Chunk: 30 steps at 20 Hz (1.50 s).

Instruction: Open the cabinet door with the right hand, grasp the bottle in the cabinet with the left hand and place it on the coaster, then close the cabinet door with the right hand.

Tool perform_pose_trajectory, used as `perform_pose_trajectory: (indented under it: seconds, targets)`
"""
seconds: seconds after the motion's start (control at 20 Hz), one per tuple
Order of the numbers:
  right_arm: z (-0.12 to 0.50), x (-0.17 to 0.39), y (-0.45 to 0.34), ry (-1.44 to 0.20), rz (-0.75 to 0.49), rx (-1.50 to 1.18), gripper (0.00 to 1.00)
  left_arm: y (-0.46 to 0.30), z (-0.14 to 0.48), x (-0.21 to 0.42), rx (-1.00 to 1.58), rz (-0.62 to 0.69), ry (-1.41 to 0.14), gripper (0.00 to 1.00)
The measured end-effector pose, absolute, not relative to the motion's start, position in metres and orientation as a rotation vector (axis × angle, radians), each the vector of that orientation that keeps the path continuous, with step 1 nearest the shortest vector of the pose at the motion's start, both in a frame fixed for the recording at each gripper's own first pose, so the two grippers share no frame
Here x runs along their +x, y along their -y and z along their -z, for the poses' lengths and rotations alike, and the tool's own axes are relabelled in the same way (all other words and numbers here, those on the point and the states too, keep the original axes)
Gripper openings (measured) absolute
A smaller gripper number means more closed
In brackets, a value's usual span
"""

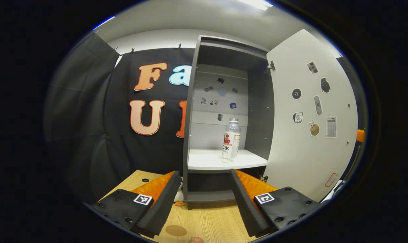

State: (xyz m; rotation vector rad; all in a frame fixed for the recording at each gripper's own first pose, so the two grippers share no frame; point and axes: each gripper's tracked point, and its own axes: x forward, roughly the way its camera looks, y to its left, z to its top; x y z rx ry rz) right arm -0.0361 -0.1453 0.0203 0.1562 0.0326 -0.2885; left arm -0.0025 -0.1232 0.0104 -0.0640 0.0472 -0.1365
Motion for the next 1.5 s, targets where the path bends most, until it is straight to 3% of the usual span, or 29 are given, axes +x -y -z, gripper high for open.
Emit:
perform_pose_trajectory:
  seconds: [0.15, 0.4, 0.5, 0.75, 0.9, 1.05, 1.5]
  targets:
    - [-0.019, -0.047, 0.139, -0.054, 0.283, 0.134, 0.7, 0.129, -0.013, 0.003, -0.058, 0.154, -0.044, 0.96]
    - [-0.032, -0.069, 0.106, -0.06, 0.271, 0.052, 0.91, 0.142, -0.017, 0.006, -0.054, 0.173, -0.035, 0.96]
    - [-0.036, -0.065, 0.076, -0.05, 0.205, 0.055, 0.87, 0.146, -0.016, 0.007, -0.051, 0.173, -0.035, 0.95]
    - [-0.037, -0.048, 0.024, -0.04, 0.085, 0.0, 0.95, 0.146, -0.02, 0.015, -0.05, 0.174, -0.02, 0.96]
    - [-0.039, -0.026, -0.009, -0.023, 0.048, -0.031, 0.93, 0.143, -0.024, 0.029, -0.039, 0.198, -0.002, 0.95]
    - [-0.047, 0.002, -0.033, 0.009, 0.061, -0.075, 0.96, 0.147, -0.026, 0.047, -0.041, 0.262, -0.003, 0.95]
    - [-0.045, 0.082, -0.086, 0.043, 0.086, -0.005, 0.93, 0.153, -0.018, 0.107, -0.083, 0.369, -0.004, 0.95]
